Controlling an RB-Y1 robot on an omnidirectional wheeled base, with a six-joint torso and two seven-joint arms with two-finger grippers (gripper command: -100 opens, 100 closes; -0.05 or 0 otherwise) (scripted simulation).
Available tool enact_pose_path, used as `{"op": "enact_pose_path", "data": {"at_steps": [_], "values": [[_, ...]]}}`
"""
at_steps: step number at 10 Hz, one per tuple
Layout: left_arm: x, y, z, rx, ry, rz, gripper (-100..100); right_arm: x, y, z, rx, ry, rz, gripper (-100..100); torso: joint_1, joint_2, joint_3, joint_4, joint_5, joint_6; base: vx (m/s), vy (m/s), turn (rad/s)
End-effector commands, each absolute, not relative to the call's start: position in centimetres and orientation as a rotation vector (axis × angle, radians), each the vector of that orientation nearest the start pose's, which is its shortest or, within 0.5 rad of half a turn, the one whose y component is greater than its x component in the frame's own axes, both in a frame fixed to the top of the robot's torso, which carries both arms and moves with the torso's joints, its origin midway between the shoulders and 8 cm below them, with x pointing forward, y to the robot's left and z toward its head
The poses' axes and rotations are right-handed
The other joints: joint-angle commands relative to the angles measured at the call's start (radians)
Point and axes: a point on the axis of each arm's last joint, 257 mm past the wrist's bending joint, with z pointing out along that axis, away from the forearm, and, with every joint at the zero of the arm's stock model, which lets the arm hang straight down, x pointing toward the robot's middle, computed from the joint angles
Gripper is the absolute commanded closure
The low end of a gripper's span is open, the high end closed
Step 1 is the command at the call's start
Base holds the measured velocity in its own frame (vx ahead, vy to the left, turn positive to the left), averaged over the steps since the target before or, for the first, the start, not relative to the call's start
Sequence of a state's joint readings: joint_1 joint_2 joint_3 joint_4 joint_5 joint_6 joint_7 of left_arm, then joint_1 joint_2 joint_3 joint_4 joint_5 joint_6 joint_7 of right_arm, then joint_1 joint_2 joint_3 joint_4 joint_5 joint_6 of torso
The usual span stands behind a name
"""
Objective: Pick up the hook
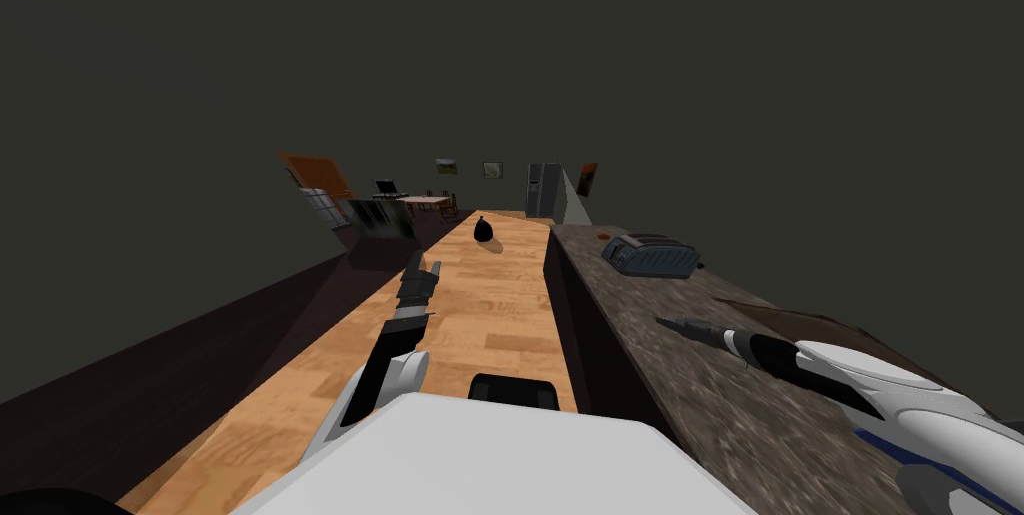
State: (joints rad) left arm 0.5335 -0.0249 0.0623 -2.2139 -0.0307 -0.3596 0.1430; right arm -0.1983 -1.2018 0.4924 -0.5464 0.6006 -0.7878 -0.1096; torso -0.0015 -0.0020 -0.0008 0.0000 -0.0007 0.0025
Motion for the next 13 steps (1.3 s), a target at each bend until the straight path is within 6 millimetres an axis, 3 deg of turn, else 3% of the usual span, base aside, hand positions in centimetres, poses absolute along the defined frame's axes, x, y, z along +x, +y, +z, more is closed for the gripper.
{"op": "enact_pose_path", "data": {"at_steps": [1,2,6,7,8,9,10,11,12,13], "values": [[36.7,31.4,-4.6,-0.91,0.708,-1.273,0,37.8,-65.2,-31.5,-0.062,2.343,0.029,-100,0.0,0.0,0.0,0.0,0.0,0.0,0.0,0.0,0.0],[36.7,31.4,-4.6,-0.91,0.708,-1.273,0,37.8,-65.2,-31.5,-0.062,2.344,0.028,100,0.0,-0.001,0.0,0.0,0.0,0.0,0.0,0.0,0.0],[36.7,31.4,-4.6,-0.91,0.708,-1.273,0,37.8,-65.3,-31.5,-0.061,2.343,0.027,100,-0.001,-0.002,-0.002,-0.001,-0.001,-0.001,0.0,-0.001,-0.003],[36.7,31.4,-4.6,-0.91,0.708,-1.273,0,37.8,-65.3,-31.4,-0.061,2.343,0.027,0,-0.002,-0.003,-0.002,-0.001,-0.001,-0.001,0.0,0.0,0.0],[36.7,31.4,-4.6,-0.91,0.708,-1.273,0,37.0,-64.8,-32.2,-0.054,2.359,0.042,100,-0.002,-0.003,-0.002,-0.001,-0.002,-0.001,0.033,-0.018,-0.072],[36.7,31.4,-4.6,-0.91,0.708,-1.273,0,36.6,-63.2,-33.2,-0.053,2.37,0.086,100,-0.003,-0.004,-0.002,-0.001,-0.002,0.0,0.086,-0.027,-0.138],[36.7,31.4,-4.6,-0.91,0.708,-1.272,0,36.9,-62.9,-32.7,-0.073,2.36,0.086,100,-0.004,-0.006,-0.004,-0.004,-0.004,0.001,0.073,-0.027,-0.056],[36.7,31.4,-4.6,-0.91,0.708,-1.273,0,35.9,-62.2,-33.6,-0.059,2.375,0.11,100,-0.006,-0.006,-0.005,-0.004,-0.006,0.0,0.068,-0.041,-0.052],[36.7,31.4,-4.6,-0.91,0.708,-1.273,0,36.4,-61.9,-33.1,-0.087,2.367,0.105,100,-0.007,-0.007,-0.006,-0.006,-0.008,0.001,0.046,-0.029,-0.048],[36.7,31.4,-4.6,-0.91,0.708,-1.273,0,35.6,-62.3,-33.4,-0.053,2.378,0.099,100,-0.008,-0.006,-0.006,-0.006,-0.009,0.001,0.049,-0.027,-0.083]]}}
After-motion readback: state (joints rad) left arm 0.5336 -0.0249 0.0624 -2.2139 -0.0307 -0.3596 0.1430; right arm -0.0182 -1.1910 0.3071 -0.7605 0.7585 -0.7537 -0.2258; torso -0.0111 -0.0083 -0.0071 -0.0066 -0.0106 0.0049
